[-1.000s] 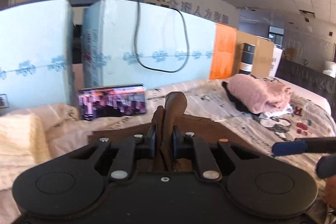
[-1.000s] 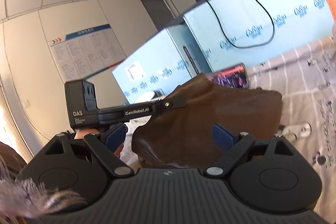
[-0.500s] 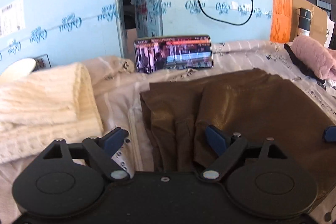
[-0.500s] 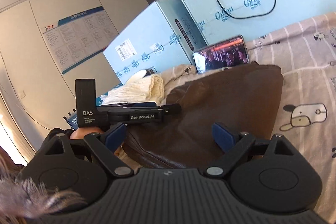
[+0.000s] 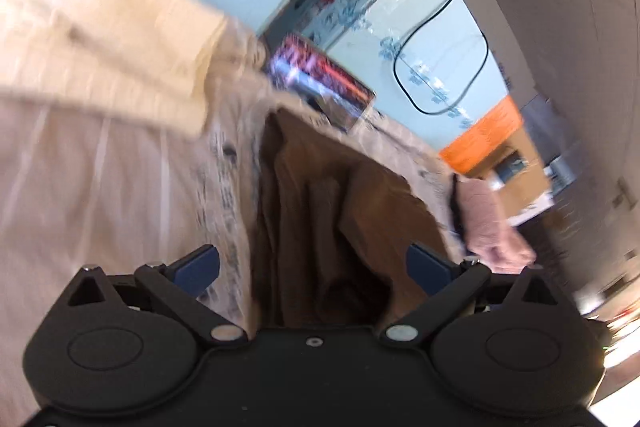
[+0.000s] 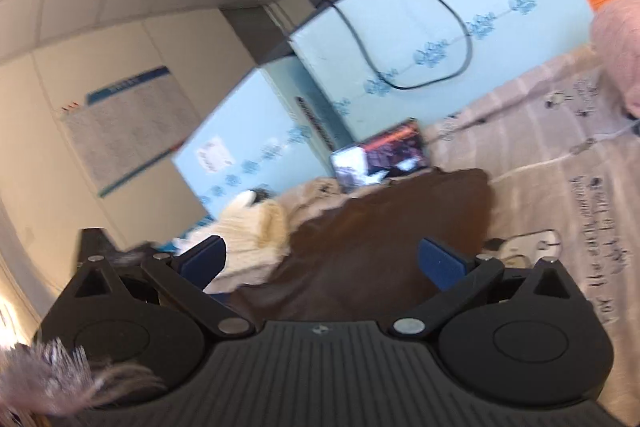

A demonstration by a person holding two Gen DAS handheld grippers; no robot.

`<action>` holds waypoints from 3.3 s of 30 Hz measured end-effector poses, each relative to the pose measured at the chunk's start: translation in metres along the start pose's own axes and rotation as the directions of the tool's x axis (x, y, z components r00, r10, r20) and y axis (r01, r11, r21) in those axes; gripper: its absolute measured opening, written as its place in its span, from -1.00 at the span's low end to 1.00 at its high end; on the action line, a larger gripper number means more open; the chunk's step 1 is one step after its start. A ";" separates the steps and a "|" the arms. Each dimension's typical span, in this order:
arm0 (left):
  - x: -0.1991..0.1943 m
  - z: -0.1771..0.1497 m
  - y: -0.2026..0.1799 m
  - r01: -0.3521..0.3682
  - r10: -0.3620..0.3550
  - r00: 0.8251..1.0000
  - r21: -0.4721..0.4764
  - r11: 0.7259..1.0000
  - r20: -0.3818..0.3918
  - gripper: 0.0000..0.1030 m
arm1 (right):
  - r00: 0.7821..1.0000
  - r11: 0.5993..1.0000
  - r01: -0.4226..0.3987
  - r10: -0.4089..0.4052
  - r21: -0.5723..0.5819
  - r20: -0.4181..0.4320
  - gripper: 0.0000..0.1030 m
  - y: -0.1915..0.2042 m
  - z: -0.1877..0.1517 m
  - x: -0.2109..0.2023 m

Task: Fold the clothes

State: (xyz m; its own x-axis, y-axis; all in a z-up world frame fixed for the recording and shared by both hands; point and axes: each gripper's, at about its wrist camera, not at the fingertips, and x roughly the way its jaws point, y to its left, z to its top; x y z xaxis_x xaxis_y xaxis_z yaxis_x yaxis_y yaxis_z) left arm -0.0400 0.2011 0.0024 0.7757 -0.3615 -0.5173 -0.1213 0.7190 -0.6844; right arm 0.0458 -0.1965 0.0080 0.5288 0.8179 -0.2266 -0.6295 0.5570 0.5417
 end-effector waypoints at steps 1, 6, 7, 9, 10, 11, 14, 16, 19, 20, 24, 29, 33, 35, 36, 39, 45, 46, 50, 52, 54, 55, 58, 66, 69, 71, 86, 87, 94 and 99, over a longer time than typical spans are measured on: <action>-0.001 -0.005 0.000 0.019 -0.019 0.999 -0.008 1.000 -0.031 1.00 | 1.000 1.000 0.029 -0.028 0.006 -0.011 1.00 -0.003 0.000 0.002; 0.008 -0.026 -0.010 0.068 -0.071 0.985 -0.029 0.997 -0.157 1.00 | 0.990 0.991 0.128 -0.124 0.050 -0.064 1.00 -0.015 0.005 0.015; 0.011 -0.027 -0.011 0.077 -0.084 0.980 -0.048 0.996 -0.178 1.00 | 0.989 0.989 0.132 -0.128 0.065 -0.072 1.00 -0.018 0.005 0.017; 0.017 -0.027 -0.013 0.086 -0.101 0.973 -0.082 0.993 -0.205 1.00 | 0.987 0.985 0.144 -0.135 0.095 -0.089 1.00 -0.022 0.005 0.022; 0.021 -0.026 -0.013 0.084 -0.100 0.974 -0.088 0.993 -0.203 1.00 | 0.985 0.982 0.150 -0.139 0.111 -0.098 1.00 -0.025 0.005 0.025; 0.025 -0.025 -0.014 0.082 -0.099 0.975 -0.093 0.992 -0.201 1.00 | 0.984 0.980 0.153 -0.140 0.127 -0.110 1.00 -0.027 0.005 0.028; 0.034 -0.019 -0.014 0.079 -0.096 0.982 -0.106 0.991 -0.162 1.00 | 0.980 0.973 0.155 -0.129 0.172 -0.150 1.00 -0.032 0.005 0.040; 0.042 -0.011 -0.012 0.093 -0.103 0.988 -0.092 0.991 -0.114 1.00 | 0.978 0.969 0.146 -0.112 0.197 -0.174 1.00 -0.036 0.004 0.049; 0.055 0.002 -0.007 0.119 -0.122 0.991 -0.058 0.991 -0.050 1.00 | 0.973 0.974 0.136 -0.098 0.179 -0.209 1.00 -0.038 0.007 0.064; 0.059 0.007 -0.005 0.119 -0.121 0.992 -0.051 0.992 -0.035 1.00 | 0.971 0.975 0.136 -0.097 0.175 -0.218 1.00 -0.038 0.008 0.068; 0.072 0.021 -0.005 0.056 -0.053 0.997 -0.060 0.997 0.047 0.96 | 0.971 0.966 0.146 -0.099 0.214 -0.216 0.89 -0.046 0.015 0.083; 0.083 0.029 -0.016 -0.112 0.110 0.987 0.017 0.994 0.121 0.34 | 0.973 0.952 0.190 -0.150 0.241 -0.177 0.52 -0.055 0.020 0.095; 0.089 0.025 -0.025 -0.197 0.180 0.971 0.101 0.975 0.161 -0.01 | 0.966 0.937 0.246 -0.214 0.247 -0.146 -0.01 -0.060 0.020 0.100; 0.091 0.022 -0.026 -0.205 0.181 0.969 0.143 0.968 0.168 -0.16 | 0.966 0.934 0.250 -0.220 0.257 -0.139 -0.25 -0.064 0.019 0.100; 0.092 0.021 -0.027 -0.208 0.181 0.969 0.154 0.966 0.170 -0.17 | 0.967 0.933 0.244 -0.214 0.265 -0.137 -0.29 -0.065 0.018 0.099; 0.091 0.018 -0.034 -0.216 0.183 0.966 0.181 0.959 0.181 -0.24 | 0.971 0.938 0.229 -0.203 0.259 -0.124 -0.45 -0.064 0.017 0.097; 0.087 0.014 -0.052 -0.223 0.173 0.961 0.235 0.946 0.214 -0.35 | 0.981 0.968 0.192 -0.183 0.162 -0.069 -0.71 -0.042 0.021 0.087; 0.086 0.013 -0.056 -0.222 0.169 0.961 0.245 0.944 0.219 -0.37 | 0.982 0.971 0.186 -0.179 0.153 -0.060 -0.74 -0.039 0.023 0.084; 0.079 0.006 -0.073 -0.200 0.134 0.962 0.281 0.939 0.238 -0.42 | 0.982 0.977 0.190 -0.187 0.101 -0.032 -0.77 -0.025 0.032 0.070; 0.080 0.003 -0.083 -0.171 0.099 0.966 0.305 0.937 0.239 -0.43 | 0.981 0.977 0.196 -0.195 0.081 -0.017 -0.78 -0.020 0.038 0.060; 0.081 -0.001 -0.093 -0.142 0.064 0.969 0.328 0.934 0.238 -0.43 | 0.980 0.977 0.200 -0.201 0.067 0.006 -0.78 -0.016 0.043 0.046; 0.083 -0.003 -0.098 -0.129 0.048 0.971 0.338 0.932 0.236 -0.43 | 0.978 0.977 0.205 -0.206 0.058 0.020 -0.78 -0.015 0.046 0.037; 0.091 -0.008 -0.121 -0.091 0.003 0.973 0.374 0.923 0.229 -0.43 | 0.970 0.972 0.233 -0.235 0.034 0.057 -0.78 -0.016 0.054 0.014; 0.120 -0.013 -0.184 -0.004 -0.096 0.974 0.439 0.899 0.207 -0.45 | 0.942 0.953 0.304 -0.301 -0.002 0.152 -0.78 -0.032 0.084 -0.046; 0.133 -0.011 -0.210 0.030 -0.138 0.968 0.454 0.891 0.207 -0.47 | 0.929 0.947 0.320 -0.311 -0.010 0.201 -0.78 -0.043 0.099 -0.059; 0.141 -0.009 -0.229 0.056 -0.173 0.961 0.464 0.884 0.214 -0.48 | 0.920 0.944 0.328 -0.314 -0.024 0.234 -0.79 -0.049 0.113 -0.068; 0.245 -0.018 -0.333 0.240 -0.339 0.921 0.406 0.882 0.192 -0.48 | 0.844 0.867 0.492 -0.451 -0.084 0.291 -0.79 -0.134 0.244 -0.098; 0.259 -0.023 -0.336 0.233 -0.319 0.933 0.396 0.888 0.166 -0.48 | 0.829 0.848 0.524 -0.489 -0.072 0.271 -0.79 -0.147 0.246 -0.096; 0.325 -0.045 -0.312 0.232 -0.254 0.967 0.312 0.921 0.030 -0.48 | 0.749 0.753 0.656 -0.657 0.037 0.091 -0.75 -0.249 0.219 -0.083; 0.326 -0.060 -0.317 0.194 -0.234 0.971 0.401 0.895 0.051 -0.42 | 0.738 0.741 0.660 -0.671 0.123 0.079 -0.62 -0.283 0.202 -0.080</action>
State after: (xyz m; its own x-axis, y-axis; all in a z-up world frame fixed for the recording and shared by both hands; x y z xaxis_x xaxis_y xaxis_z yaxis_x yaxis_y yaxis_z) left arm 0.2141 -0.1805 0.0202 0.8131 -0.4887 -0.3162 0.2906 0.8115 -0.5069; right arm 0.2965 -0.4484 0.0361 0.8570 0.2186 -0.4667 -0.0473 0.9351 0.3511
